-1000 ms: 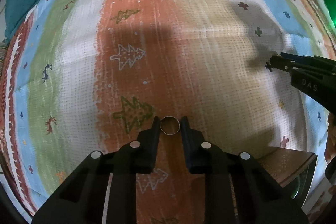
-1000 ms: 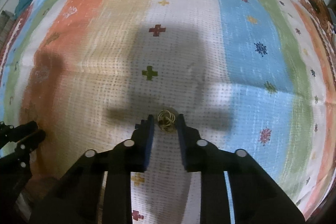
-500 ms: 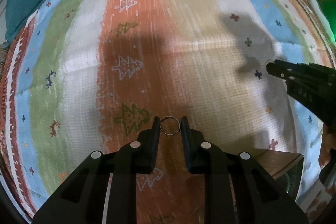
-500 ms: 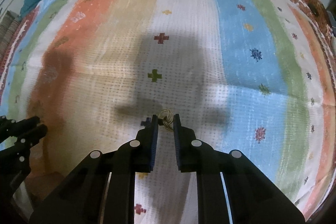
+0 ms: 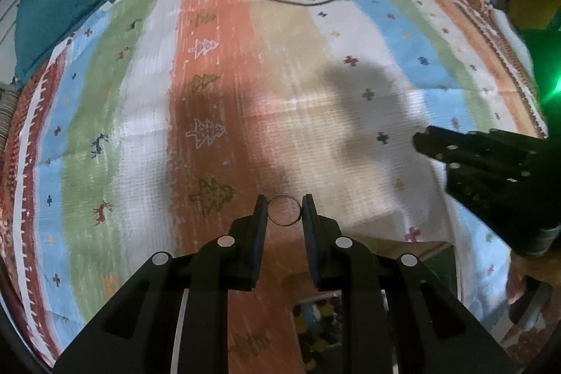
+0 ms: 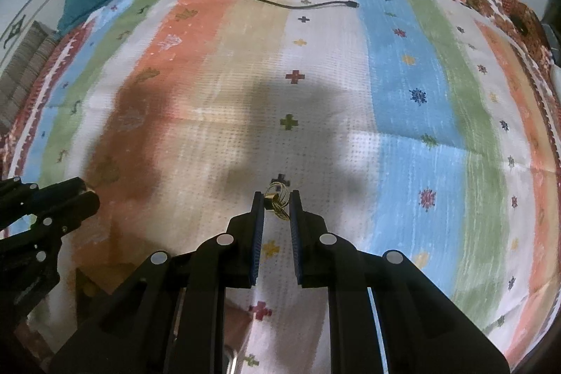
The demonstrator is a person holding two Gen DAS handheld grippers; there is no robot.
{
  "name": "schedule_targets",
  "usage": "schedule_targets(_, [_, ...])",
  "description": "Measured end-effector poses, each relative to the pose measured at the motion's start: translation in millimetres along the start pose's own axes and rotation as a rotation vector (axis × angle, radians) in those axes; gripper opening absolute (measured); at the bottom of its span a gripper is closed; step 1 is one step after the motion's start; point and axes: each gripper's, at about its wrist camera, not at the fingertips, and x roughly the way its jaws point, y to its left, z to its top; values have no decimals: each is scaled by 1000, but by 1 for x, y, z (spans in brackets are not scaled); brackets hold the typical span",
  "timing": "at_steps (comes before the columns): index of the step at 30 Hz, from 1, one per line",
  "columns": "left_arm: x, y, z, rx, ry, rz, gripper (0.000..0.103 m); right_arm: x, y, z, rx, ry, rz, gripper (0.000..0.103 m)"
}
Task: Organize jewelry
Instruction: 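Carry the silver ring with the left tool while the right tool carries the gold charm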
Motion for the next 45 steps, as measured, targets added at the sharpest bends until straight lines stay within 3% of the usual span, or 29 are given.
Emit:
schedule_targets(14, [-35, -14, -10, 4, -84, -43, 20, -34, 6, -17, -13, -51, 24, 15])
schedule_targets(45, [-77, -24, -55, 27, -158, -68, 20, -90, 30, -68, -70, -150, 40, 15])
